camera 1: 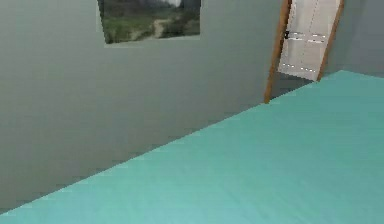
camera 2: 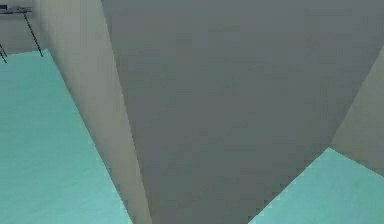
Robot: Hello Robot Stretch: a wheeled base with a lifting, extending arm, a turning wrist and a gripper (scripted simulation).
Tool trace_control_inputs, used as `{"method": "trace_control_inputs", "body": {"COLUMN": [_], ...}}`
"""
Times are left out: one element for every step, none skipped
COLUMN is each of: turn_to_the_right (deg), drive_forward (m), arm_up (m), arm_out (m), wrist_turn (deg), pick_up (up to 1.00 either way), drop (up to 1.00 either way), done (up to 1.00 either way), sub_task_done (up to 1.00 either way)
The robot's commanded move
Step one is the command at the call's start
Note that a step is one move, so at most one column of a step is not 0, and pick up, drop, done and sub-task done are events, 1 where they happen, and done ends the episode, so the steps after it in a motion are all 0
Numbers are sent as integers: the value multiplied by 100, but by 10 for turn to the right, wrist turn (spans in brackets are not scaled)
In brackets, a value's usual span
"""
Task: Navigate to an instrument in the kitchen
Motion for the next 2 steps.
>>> {"method": "trace_control_inputs", "body": {"turn_to_the_right": [-240, 0], "drive_forward": [0, 45], "arm_up": [0, 0], "arm_out": [0, 0], "wrist_turn": [0, 0], "pick_up": [0, 0], "drop": [0, 0], "done": [0, 0], "sub_task_done": [0, 0]}}
